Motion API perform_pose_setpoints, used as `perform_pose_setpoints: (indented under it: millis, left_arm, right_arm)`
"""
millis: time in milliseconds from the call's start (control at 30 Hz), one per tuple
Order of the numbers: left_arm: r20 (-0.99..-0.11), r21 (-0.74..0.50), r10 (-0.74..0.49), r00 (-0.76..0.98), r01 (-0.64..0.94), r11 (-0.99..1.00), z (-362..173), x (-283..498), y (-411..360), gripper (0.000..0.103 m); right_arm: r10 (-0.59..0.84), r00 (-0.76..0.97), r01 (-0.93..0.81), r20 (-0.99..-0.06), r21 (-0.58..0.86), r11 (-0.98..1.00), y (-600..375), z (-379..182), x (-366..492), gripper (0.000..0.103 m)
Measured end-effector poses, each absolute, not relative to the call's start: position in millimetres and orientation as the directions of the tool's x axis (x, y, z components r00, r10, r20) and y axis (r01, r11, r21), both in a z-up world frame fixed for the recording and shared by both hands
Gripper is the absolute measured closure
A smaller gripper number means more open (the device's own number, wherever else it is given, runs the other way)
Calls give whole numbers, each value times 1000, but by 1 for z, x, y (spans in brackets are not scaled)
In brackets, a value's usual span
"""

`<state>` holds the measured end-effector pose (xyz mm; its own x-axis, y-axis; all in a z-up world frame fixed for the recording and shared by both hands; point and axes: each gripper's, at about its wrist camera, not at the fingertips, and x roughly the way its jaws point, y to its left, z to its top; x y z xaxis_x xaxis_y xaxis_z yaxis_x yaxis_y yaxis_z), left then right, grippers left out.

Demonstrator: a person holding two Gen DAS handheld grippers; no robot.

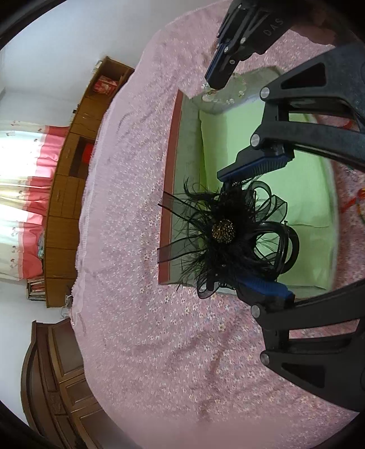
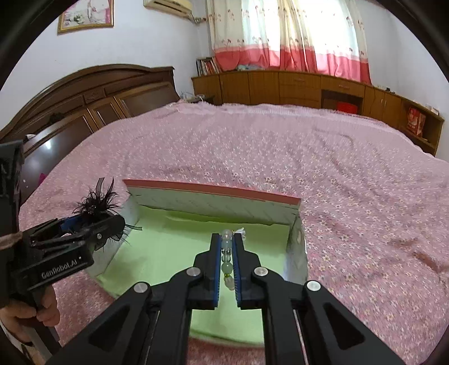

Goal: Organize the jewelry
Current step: 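Carry the feathered clip into the box with the left tool while the right tool carries the bead bracelet in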

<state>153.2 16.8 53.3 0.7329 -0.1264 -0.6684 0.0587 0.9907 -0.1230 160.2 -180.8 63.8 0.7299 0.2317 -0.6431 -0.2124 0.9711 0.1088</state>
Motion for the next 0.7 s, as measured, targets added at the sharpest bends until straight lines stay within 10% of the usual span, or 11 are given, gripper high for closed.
perform_pose_setpoints:
  millis: [700]
  left_arm:
    - [-779, -49, -54, 625, 26, 998, 9, 207, 4, 47]
  right_arm:
    - [220, 603, -134, -767, 175, 976, -208, 2, 233, 94]
